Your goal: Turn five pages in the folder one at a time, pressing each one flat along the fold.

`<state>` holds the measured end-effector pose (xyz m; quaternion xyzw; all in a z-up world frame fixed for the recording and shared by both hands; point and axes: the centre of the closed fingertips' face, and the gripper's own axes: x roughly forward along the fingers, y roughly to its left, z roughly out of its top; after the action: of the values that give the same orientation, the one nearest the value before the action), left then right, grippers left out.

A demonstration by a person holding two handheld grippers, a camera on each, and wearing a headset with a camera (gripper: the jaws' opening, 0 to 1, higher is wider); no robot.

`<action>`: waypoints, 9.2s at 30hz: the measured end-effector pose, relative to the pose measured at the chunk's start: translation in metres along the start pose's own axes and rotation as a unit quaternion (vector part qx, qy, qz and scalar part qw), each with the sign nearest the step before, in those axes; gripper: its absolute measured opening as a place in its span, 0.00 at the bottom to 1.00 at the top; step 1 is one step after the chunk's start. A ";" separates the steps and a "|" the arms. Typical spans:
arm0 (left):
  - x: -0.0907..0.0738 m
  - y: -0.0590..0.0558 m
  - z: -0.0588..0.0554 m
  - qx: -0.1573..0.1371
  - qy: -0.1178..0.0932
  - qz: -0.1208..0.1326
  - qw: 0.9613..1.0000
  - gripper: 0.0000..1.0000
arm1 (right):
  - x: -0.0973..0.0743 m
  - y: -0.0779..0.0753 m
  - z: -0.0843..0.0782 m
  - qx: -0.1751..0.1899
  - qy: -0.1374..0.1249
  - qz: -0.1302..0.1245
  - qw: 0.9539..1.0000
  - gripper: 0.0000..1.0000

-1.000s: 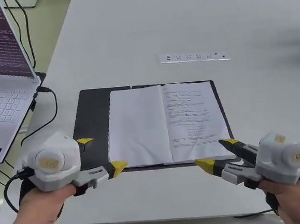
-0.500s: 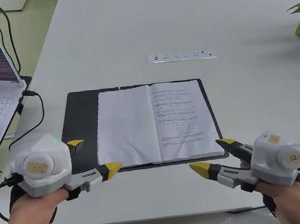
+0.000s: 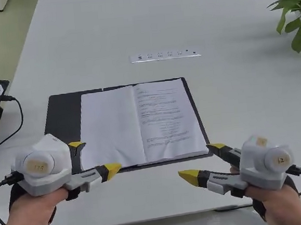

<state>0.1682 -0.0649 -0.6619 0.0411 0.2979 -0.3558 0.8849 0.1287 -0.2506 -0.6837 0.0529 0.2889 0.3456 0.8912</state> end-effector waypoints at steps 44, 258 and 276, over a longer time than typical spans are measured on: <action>0.215 -0.096 0.016 0.097 0.096 -0.103 0.985 0.64 | -0.012 -0.012 -0.034 0.036 0.047 0.034 0.998 0.71; -0.034 0.092 -0.037 -0.021 -0.009 0.065 0.998 0.63 | 0.209 0.093 0.046 0.115 0.038 0.206 0.971 0.53; 0.019 0.096 -0.056 -0.062 0.023 0.049 0.997 0.08 | 0.176 0.045 0.053 0.138 -0.007 0.140 0.980 0.44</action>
<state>0.2137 0.0112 -0.7320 0.0086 0.3374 -0.2919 0.8949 0.2364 -0.0967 -0.7106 0.2184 0.3172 0.4234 0.8200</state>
